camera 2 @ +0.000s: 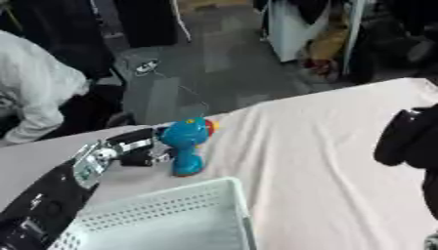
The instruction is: Pick up objects on the table and place them in the box.
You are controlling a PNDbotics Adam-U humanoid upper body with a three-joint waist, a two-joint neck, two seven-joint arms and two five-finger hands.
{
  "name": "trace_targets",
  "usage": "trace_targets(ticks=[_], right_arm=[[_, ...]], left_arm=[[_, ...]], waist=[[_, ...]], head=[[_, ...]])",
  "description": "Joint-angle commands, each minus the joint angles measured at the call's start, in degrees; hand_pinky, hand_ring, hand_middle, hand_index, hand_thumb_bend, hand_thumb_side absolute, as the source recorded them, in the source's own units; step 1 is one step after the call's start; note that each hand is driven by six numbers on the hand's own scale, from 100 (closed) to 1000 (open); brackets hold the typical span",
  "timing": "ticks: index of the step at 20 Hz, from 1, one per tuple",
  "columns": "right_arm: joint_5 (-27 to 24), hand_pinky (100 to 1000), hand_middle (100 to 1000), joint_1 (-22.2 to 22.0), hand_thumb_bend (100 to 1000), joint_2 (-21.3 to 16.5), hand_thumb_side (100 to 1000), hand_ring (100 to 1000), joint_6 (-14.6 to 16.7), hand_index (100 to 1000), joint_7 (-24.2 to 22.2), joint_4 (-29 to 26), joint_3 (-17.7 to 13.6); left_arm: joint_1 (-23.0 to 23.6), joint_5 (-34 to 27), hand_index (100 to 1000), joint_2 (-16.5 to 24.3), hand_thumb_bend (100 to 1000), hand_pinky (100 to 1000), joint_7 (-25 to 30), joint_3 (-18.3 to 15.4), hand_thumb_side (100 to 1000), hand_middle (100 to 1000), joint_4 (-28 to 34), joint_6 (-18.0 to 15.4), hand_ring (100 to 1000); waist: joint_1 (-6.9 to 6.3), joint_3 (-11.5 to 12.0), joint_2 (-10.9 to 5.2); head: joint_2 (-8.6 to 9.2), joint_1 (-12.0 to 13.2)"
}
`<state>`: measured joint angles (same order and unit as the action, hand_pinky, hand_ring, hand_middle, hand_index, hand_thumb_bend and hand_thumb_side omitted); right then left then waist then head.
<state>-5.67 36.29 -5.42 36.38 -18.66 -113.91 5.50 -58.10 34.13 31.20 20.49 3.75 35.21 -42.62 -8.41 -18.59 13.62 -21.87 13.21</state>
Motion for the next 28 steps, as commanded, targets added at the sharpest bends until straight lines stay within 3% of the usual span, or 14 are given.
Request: trace_targets(ticks=[1,28], right_arm=[[-0.18,332,452,0.92,100,0.06,1000,425,-0.13,498,-0.02,-0.68,0.25],[-0.67,334,453,1.65,100,0.96,1000,426,-0.38,498,-0.35,-0.68,0.75]], left_arm=[[-1.0,0.67,1000,1.02,952,1000,2.96,0.15,1000,1000,1.35,-2.28,986],[-0.93,7.36,1000,-0.02,931,1000,-2.1,-0.93,1000,1000,-0.19,0.45,998]], waist=[[0.25,0.08,-1.51],[-0.54,-1.28,-1.07]], head=[[0.53,-0.15],[0.73,-0.51]])
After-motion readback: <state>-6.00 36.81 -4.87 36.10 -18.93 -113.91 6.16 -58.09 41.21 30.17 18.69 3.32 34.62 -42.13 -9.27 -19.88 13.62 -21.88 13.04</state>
